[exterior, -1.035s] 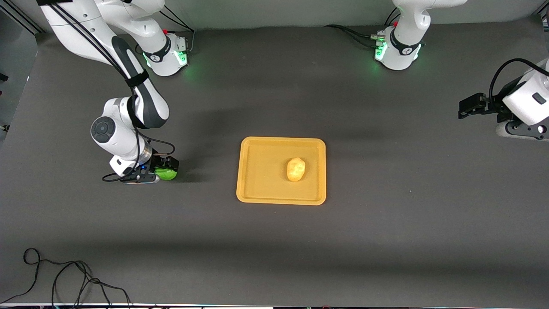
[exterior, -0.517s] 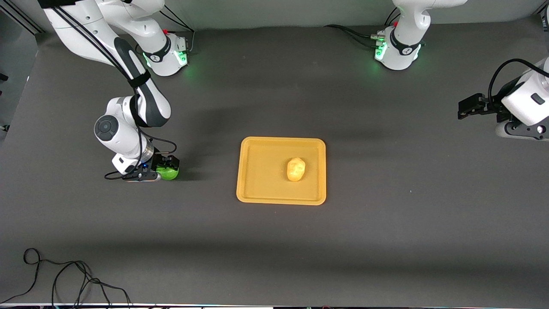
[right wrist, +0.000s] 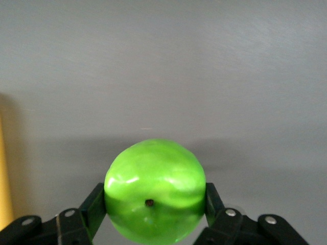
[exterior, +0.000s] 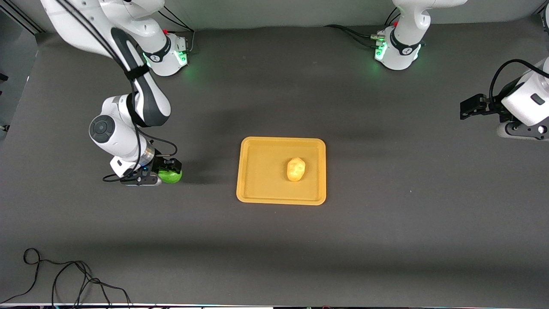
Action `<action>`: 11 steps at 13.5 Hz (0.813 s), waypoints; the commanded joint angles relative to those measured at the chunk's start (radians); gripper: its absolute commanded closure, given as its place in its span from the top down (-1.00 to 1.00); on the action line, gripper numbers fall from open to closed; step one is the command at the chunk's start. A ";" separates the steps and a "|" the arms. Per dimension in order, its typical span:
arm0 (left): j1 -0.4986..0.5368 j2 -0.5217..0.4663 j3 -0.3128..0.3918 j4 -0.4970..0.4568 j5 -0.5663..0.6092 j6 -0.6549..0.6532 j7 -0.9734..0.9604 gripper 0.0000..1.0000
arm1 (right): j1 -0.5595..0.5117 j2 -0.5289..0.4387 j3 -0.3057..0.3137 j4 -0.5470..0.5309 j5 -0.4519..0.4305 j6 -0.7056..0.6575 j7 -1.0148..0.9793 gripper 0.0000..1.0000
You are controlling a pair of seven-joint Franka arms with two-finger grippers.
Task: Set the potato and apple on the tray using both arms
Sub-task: 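Lift the apple with the right gripper and carry it to the tray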
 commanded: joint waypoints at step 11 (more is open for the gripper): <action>-0.018 -0.011 0.010 -0.012 0.007 0.013 -0.017 1.00 | 0.513 0.500 -0.008 0.620 0.022 -0.170 0.827 -0.21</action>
